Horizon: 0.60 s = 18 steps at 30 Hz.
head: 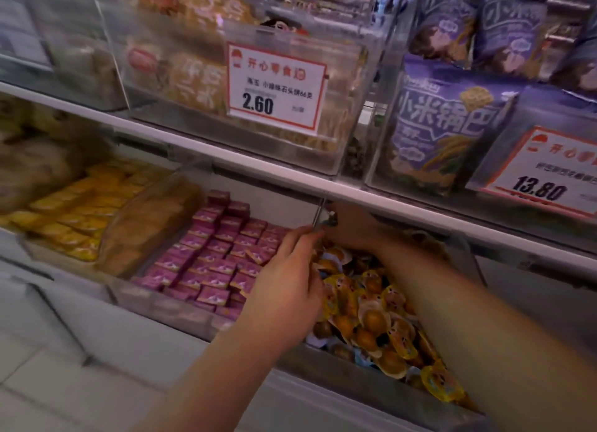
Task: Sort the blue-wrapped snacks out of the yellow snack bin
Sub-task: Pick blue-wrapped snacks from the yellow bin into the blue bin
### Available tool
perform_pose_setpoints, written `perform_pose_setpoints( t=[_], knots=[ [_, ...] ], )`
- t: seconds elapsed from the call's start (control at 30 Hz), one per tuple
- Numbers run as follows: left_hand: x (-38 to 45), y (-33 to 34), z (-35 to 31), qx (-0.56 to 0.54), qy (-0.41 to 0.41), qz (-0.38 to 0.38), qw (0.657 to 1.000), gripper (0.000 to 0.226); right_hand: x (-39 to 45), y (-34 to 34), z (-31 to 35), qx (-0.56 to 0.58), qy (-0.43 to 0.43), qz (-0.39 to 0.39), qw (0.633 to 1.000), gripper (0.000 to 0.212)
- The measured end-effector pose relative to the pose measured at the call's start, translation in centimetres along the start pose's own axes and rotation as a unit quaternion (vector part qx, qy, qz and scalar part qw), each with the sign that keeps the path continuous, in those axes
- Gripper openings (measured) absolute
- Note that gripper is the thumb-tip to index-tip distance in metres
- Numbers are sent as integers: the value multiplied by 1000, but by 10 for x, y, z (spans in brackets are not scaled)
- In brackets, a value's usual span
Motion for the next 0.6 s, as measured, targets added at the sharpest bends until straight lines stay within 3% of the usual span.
perform_pose_setpoints(
  t=[0.23,0.43,0.6],
  knots=[
    [0,0,-2,-12,12,5,1000,58,11,5,-3,-48,15,59,997,42],
    [-1,0,-3,-15,9,1,1000,53,11,1,-1,-58,-19,-8,998,26],
    [-1,-14,-17,12,37,-65,997,43,-24,-27,-33,90,-24,-18,995,18]
  ],
)
Point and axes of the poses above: each hand's wrist, its own x-axis towards the middle knuckle, its own y-axis out of the palm, z = x × y, the point moved 10 cm from there along x, towards the middle knuckle, and after that the axes turned 5 degrees about x, right-handed, at the moved point
